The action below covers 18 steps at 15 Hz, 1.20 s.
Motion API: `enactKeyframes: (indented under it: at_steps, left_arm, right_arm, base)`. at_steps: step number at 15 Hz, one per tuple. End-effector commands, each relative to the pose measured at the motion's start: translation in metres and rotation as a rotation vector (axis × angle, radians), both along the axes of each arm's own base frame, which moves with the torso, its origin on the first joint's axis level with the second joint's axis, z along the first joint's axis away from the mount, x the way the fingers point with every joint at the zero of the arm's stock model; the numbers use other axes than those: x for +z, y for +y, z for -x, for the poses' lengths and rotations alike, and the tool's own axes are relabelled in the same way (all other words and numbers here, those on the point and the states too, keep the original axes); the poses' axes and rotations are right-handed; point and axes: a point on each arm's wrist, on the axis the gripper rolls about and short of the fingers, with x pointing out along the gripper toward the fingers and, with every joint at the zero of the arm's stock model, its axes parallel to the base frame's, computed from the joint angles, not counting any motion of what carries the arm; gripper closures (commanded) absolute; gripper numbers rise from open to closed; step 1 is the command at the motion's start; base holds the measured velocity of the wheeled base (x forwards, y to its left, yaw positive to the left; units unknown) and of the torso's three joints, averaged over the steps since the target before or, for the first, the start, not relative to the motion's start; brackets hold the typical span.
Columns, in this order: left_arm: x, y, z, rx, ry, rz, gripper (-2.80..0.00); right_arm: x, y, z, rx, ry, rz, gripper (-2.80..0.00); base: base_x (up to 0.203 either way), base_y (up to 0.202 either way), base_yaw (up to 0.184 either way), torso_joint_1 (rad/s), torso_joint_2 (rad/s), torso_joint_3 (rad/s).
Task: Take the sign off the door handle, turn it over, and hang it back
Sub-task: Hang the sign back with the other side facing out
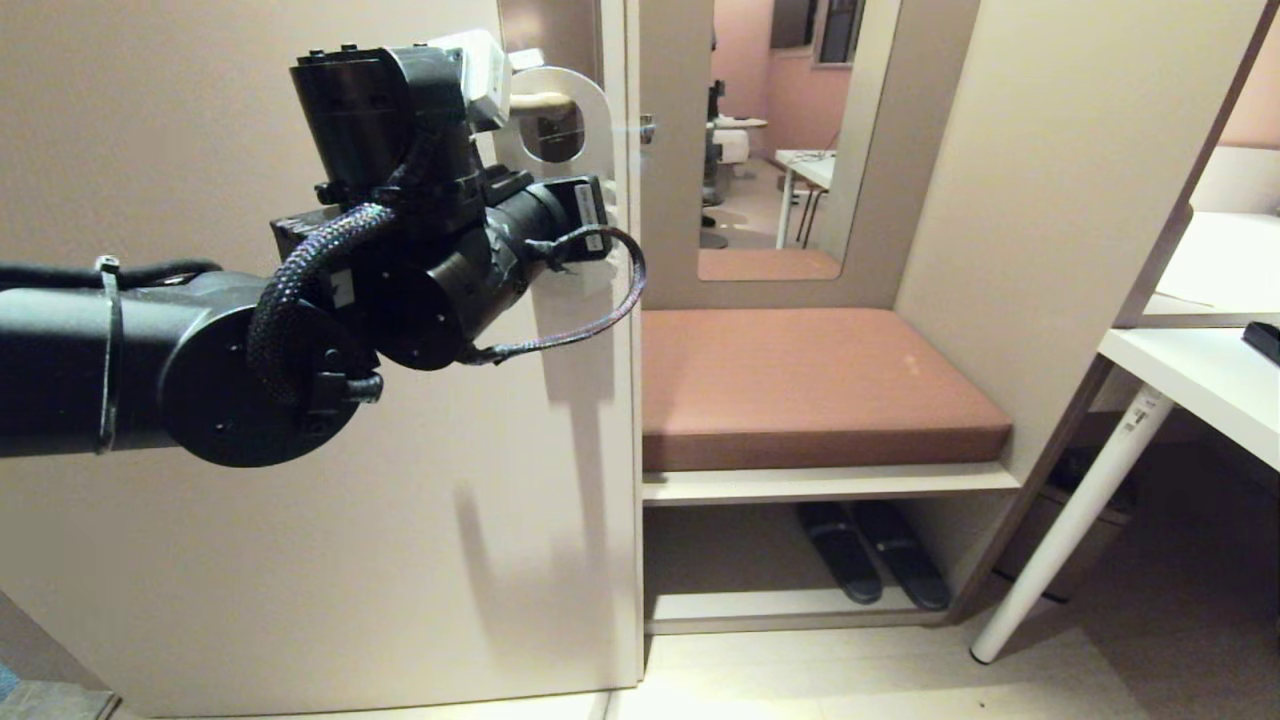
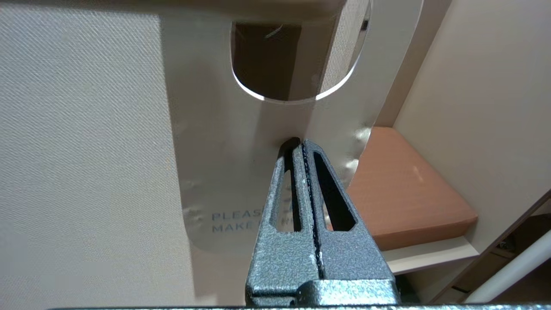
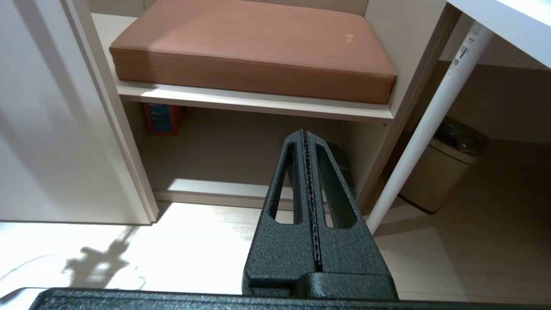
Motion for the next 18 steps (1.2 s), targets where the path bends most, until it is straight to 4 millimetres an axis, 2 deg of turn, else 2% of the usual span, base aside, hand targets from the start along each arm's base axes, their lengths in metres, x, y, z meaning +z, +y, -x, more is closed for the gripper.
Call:
enactKeyframes:
  at_steps: [1,6,12,16,18]
  left_arm:
    - [0.005,0.003,0.003,0.006,-0.013,0.012,0.00]
    - [0.012,0.020,0.016,0.023,-0.024,0.016,0.00]
    - [0.025,0.080,0.026,0.160,-0.053,0.034,0.00]
    - [0.020,0.110,0.043,0.188,-0.049,0.023,0.00]
    - [0.017,0.117,0.051,0.192,-0.044,0.018,0.00]
  right_arm:
    - [0.000,0.000,0.000,0.001,0.001,0.001,0.00]
    - [0.000,0.000,0.000,0.001,0.001,0.001,0.00]
    - [0.000,0.000,0.000,0.001,0.001,0.001,0.00]
    - [0.000,0.000,0.000,0.001,0.001,0.001,0.00]
    - [0.000,0.000,0.000,0.001,0.001,0.001,0.00]
  base:
    - [0.000,0.000,0.000,0.000,0.00,0.000]
    - [0.000,0.000,0.000,0.000,0.00,0.000]
    - [0.000,0.000,0.000,0.000,0.00,0.000]
    - [0.000,0.000,0.000,0.000,0.00,0.000]
    - [0.000,0.000,0.000,0.000,0.00,0.000]
